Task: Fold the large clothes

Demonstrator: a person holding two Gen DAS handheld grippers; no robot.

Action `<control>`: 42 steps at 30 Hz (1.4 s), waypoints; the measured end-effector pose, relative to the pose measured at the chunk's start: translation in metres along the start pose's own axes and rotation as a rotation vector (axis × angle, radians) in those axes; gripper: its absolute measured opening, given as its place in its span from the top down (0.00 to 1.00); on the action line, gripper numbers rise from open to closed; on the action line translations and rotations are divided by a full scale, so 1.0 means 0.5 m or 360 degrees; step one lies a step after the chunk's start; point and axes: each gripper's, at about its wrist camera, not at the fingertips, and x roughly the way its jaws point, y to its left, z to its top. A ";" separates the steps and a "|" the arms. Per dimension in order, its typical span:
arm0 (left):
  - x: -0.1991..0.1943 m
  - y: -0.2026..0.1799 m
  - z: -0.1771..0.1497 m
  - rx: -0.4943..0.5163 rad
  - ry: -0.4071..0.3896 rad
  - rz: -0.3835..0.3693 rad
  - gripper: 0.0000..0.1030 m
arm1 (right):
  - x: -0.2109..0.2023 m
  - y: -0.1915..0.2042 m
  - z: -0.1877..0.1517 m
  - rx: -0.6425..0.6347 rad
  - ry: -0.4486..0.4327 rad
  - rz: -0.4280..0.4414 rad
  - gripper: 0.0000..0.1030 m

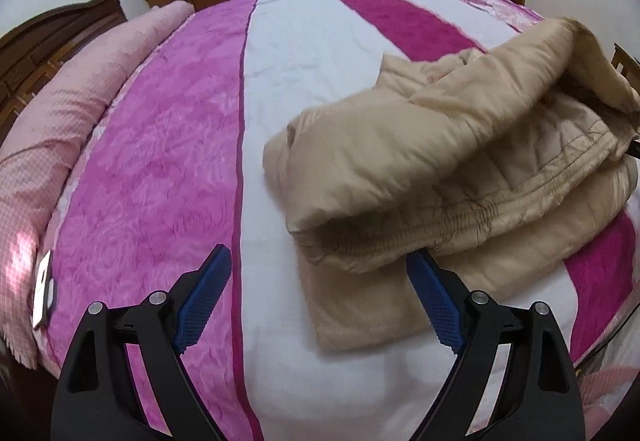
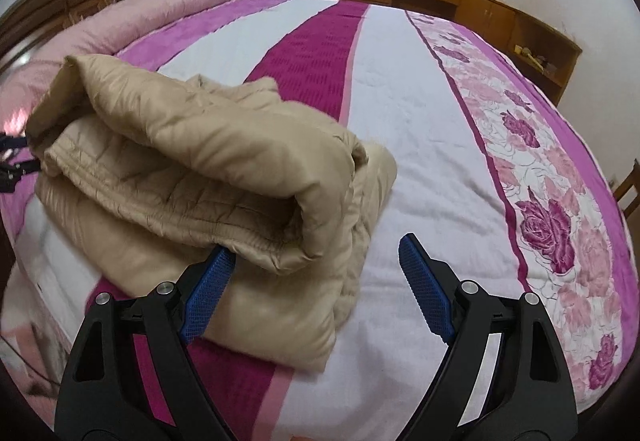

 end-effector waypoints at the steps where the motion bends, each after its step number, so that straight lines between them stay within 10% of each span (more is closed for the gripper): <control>1: 0.000 -0.001 0.006 0.0006 -0.0015 -0.0003 0.17 | 0.003 -0.003 0.007 0.0023 -0.0008 0.0007 0.19; 14: 0.040 0.062 0.105 -0.0255 -0.0190 -0.0261 0.16 | 0.076 -0.057 0.089 0.0372 0.0024 0.0084 0.19; 42: 0.280 0.095 0.147 -0.0496 0.0093 -0.0144 0.12 | 0.251 -0.141 0.096 0.0801 0.0189 -0.0002 0.15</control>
